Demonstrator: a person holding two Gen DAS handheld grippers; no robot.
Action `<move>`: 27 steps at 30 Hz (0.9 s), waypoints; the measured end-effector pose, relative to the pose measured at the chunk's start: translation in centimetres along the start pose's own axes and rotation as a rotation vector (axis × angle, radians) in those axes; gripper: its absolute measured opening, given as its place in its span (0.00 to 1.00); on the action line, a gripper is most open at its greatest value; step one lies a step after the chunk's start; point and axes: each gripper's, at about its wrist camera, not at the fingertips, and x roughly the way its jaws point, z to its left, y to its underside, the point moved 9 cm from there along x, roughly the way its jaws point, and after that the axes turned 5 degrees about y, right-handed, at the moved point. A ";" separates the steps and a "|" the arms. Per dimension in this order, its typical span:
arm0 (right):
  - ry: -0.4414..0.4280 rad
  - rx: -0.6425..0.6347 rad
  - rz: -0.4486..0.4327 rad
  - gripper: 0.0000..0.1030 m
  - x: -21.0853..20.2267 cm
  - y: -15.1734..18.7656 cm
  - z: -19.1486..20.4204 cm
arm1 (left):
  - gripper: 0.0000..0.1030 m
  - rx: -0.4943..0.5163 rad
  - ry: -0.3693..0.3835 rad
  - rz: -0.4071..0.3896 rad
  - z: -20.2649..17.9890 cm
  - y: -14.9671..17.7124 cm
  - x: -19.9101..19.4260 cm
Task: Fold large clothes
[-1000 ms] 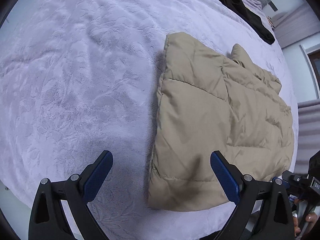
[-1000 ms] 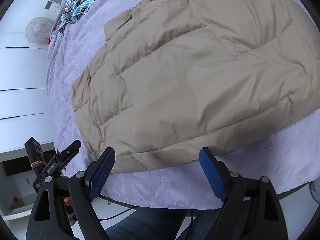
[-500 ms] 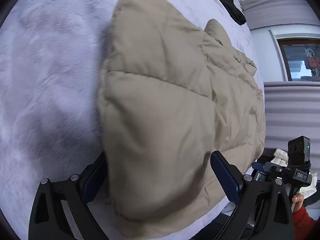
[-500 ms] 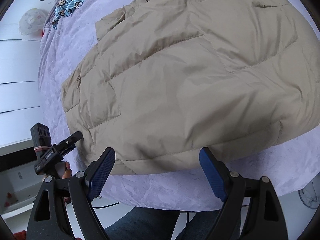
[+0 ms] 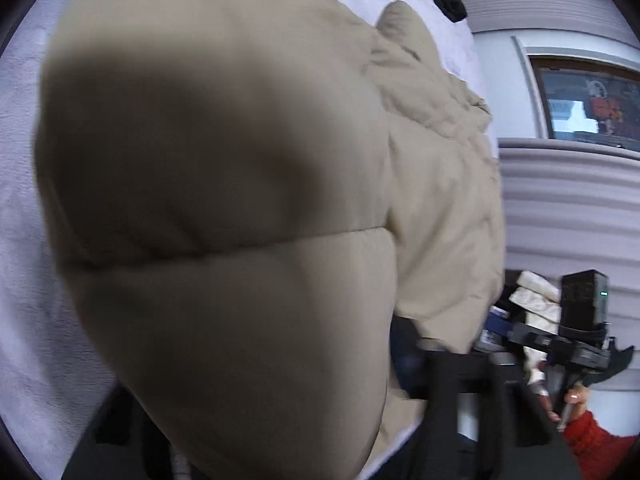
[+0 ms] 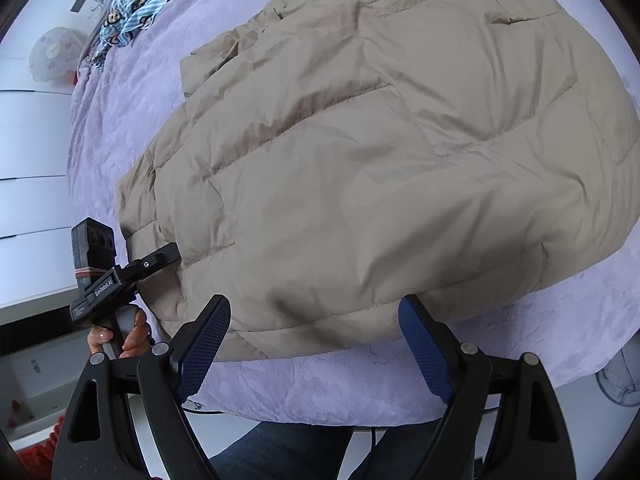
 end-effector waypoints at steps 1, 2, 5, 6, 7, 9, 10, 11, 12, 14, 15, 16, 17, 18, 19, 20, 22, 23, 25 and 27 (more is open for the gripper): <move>0.000 0.005 0.000 0.86 0.1 0.0 0.0 | 0.30 0.014 0.004 -0.012 -0.7 -0.1 -0.2; 0.000 0.008 0.000 0.86 0.2 -0.1 0.1 | 0.28 0.031 0.003 -0.020 -1.4 -0.1 -0.5; 0.008 -0.001 -0.022 0.86 0.0 -0.5 0.0 | 0.26 0.054 0.038 -0.052 -3.7 0.3 -2.2; 0.014 -0.006 -0.036 0.86 -0.1 -0.7 0.0 | 0.26 0.056 0.059 -0.065 -4.7 0.4 -2.8; 0.025 -0.012 -0.057 0.86 -0.5 -1.2 -0.1 | 0.26 0.059 0.074 -0.077 -5.6 0.4 -3.3; 0.048 -0.018 -0.111 0.86 -1.3 -2.4 -0.6 | 0.26 0.082 0.085 -0.093 -7.6 0.5 -4.1; 0.051 -0.021 -0.139 0.85 -1.7 -3.0 -0.8 | 0.26 0.094 0.081 -0.098 -8.6 0.6 -4.4; 0.048 -0.030 -0.173 0.83 -2.0 -3.9 -1.1 | 0.26 0.100 0.074 -0.101 -9.4 0.6 -4.6; 0.044 -0.042 -0.196 0.75 -2.2 -4.5 -1.2 | 0.26 0.103 0.064 -0.104 -10.2 0.6 -4.7; 0.049 -0.075 -0.205 0.27 -1.7 -5.9 -1.5 | 0.26 0.108 0.038 -0.112 -12.0 0.8 -4.7; 0.033 -0.089 -0.197 0.25 -1.1 -6.6 -1.6 | 0.26 0.114 0.024 -0.118 -12.9 0.9 -4.7; 0.009 -0.106 -0.193 0.25 -0.5 -7.3 -1.5 | 0.26 0.119 0.005 -0.126 -14.1 0.9 -4.6; 0.001 -0.122 -0.187 0.22 0.1 -7.9 -1.4 | 0.26 0.119 -0.010 -0.133 -14.8 0.9 -5.0; -0.009 -0.142 -0.173 0.22 1.0 -8.5 -1.2 | 0.26 0.112 -0.030 -0.144 -15.9 0.9 -4.8; -0.032 -0.155 -0.153 0.21 1.9 -8.9 -1.0 | 0.26 0.099 -0.047 -0.156 -16.9 0.8 -4.6; -0.059 -0.159 -0.130 0.21 2.8 -9.2 -1.0 | 0.26 0.089 -0.060 -0.165 -17.9 0.8 -4.2; -0.117 -0.155 -0.083 0.21 4.2 -9.7 -1.1 | 0.26 0.081 -0.093 -0.179 -20.0 0.7 -3.6; -0.139 -0.154 -0.067 0.21 4.7 -10.0 -1.1 | 0.26 0.082 -0.120 -0.183 -21.3 0.5 -2.8; -0.190 -0.150 -0.024 0.21 5.7 -10.5 -1.5 | 0.26 0.091 -0.176 -0.187 -23.5 0.2 -1.1; -0.225 -0.147 0.014 0.18 6.4 -10.8 -1.8 | 0.26 0.118 -0.252 -0.186 -25.6 -0.2 0.9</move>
